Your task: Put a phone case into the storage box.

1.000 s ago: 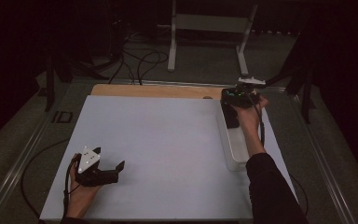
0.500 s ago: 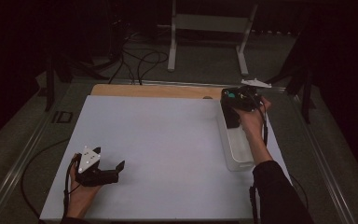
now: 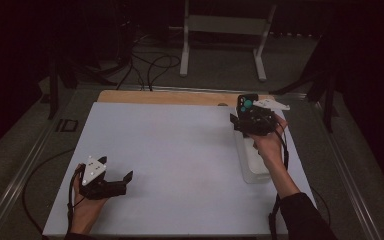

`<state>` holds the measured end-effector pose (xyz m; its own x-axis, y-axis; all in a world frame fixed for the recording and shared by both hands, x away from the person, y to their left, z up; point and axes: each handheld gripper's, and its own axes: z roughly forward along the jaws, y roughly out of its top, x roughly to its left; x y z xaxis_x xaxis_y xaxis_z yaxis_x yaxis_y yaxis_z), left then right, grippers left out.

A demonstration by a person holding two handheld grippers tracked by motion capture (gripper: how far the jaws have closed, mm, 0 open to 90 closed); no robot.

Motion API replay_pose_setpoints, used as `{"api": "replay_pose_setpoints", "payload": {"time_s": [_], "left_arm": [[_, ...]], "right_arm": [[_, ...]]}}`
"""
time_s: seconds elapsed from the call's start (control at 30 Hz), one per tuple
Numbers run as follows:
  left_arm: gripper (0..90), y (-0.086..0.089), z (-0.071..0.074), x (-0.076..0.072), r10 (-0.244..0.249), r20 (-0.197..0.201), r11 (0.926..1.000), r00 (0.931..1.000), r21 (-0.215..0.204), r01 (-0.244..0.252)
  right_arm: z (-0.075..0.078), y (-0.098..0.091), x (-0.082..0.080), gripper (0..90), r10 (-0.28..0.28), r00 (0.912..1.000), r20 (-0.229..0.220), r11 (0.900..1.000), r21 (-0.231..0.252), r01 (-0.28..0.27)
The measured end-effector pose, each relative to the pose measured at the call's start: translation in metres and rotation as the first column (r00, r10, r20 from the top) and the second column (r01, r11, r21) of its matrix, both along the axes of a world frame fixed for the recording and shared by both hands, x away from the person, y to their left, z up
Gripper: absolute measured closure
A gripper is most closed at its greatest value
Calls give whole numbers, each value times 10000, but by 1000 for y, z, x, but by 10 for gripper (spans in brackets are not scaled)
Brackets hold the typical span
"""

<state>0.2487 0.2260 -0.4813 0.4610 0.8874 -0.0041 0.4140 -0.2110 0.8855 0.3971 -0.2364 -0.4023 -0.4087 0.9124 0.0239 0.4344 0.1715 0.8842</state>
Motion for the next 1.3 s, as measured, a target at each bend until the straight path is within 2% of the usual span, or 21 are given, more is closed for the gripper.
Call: {"api": "replay_pose_setpoints", "payload": {"time_s": [0.27,0.4,0.5,0.57,0.63,0.67,0.7,0.83,0.93,1.07,1.3], "left_arm": [[6,3,7,-3,-8,88,9999,10000,-123,9],[6,4,11,-5,-41,227,9998,9997,-179,45],[6,5,13,-6,-9,289,9997,9996,-227,16],[6,7,15,-6,8,336,9996,9994,-283,2],[6,9,16,-7,11,352,9997,9994,-263,-2],[6,9,16,-7,11,352,9997,9994,-263,-2],[6,10,17,-7,20,408,9995,9992,-312,-7],[6,12,18,-9,21,501,9993,9987,-361,-3],[6,13,19,-9,55,520,9993,9986,-370,-36],[6,14,19,-9,49,538,9992,9985,-405,-27],[6,13,20,-11,-113,692,9990,9975,-429,143]], "right_arm": [[-6,3,-34,85,604,9978,272,9973,402,-614],[-11,0,-51,85,783,9962,392,9932,836,-814],[-14,-2,-58,85,851,9953,464,9913,971,-892],[-17,-7,-69,85,879,9950,466,9868,1322,-934],[-19,-8,-75,85,875,9937,706,9870,1286,-961],[-19,-8,-75,85,875,9937,706,9870,1286,-961],[-23,-7,-82,85,943,9931,691,9897,1018,-1010],[-28,-7,-89,85,1025,9912,835,9901,875,-1098],[-32,-8,-99,85,1108,9884,1034,9872,1037,-1215],[-37,-8,-108,85,1244,9833,1329,9862,923,-1372],[-47,-12,-118,85,1245,9820,1422,9841,1089,-1405]]}}
